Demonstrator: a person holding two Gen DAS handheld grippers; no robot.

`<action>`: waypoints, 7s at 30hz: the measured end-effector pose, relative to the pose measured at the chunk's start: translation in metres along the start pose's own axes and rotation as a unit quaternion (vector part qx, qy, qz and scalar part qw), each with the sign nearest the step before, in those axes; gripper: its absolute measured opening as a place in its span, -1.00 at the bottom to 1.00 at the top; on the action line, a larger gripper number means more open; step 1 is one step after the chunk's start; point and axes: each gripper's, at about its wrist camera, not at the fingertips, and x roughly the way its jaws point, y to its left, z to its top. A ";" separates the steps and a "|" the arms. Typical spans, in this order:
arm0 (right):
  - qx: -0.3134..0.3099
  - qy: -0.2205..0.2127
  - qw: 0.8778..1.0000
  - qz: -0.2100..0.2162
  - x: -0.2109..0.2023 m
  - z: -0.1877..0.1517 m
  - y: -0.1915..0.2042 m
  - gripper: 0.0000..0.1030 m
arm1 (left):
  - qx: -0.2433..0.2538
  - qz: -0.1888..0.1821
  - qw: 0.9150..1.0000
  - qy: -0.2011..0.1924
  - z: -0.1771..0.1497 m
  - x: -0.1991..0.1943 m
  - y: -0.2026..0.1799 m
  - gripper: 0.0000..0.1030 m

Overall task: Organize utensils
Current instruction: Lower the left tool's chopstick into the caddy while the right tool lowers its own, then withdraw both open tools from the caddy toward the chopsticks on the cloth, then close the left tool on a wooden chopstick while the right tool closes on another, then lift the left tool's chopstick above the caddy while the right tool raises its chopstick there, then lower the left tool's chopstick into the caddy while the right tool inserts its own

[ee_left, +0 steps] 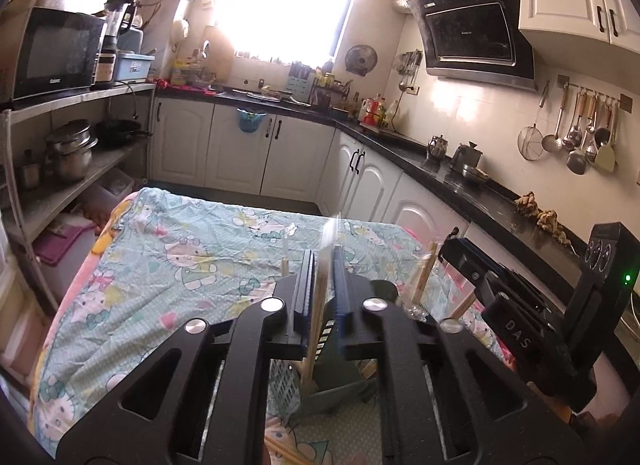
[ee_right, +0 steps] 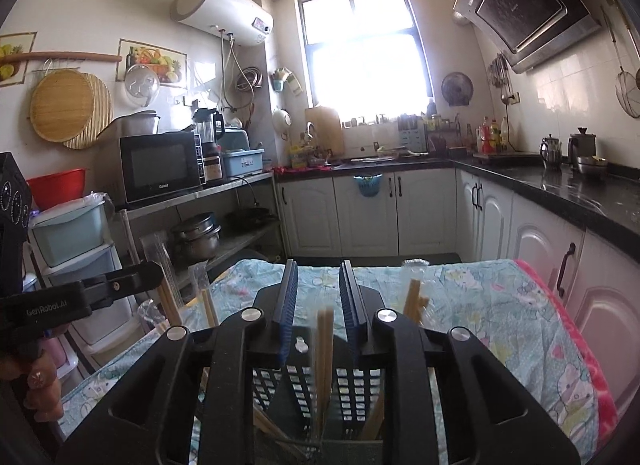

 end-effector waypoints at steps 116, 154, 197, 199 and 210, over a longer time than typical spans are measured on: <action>-0.308 0.428 0.812 0.248 -0.020 -0.188 0.169 -0.49 | -0.227 0.031 0.929 0.292 -0.128 0.105 0.118 -0.31; -0.210 0.307 0.907 0.196 -0.070 -0.107 0.113 -0.89 | -0.116 -0.011 0.987 0.114 -0.057 -0.013 0.071 -0.94; -0.045 0.039 0.995 0.074 -0.108 0.005 0.015 -0.89 | 0.020 -0.051 0.998 0.005 0.002 -0.069 -0.031 -0.95; -0.044 0.029 0.996 0.070 -0.108 0.010 0.013 -0.89 | 0.025 -0.048 0.999 -0.003 0.007 -0.070 -0.033 -0.95; -0.035 -0.031 0.997 0.062 -0.103 0.045 0.006 -0.89 | 0.045 -0.032 0.998 -0.040 0.033 -0.075 -0.039 -0.95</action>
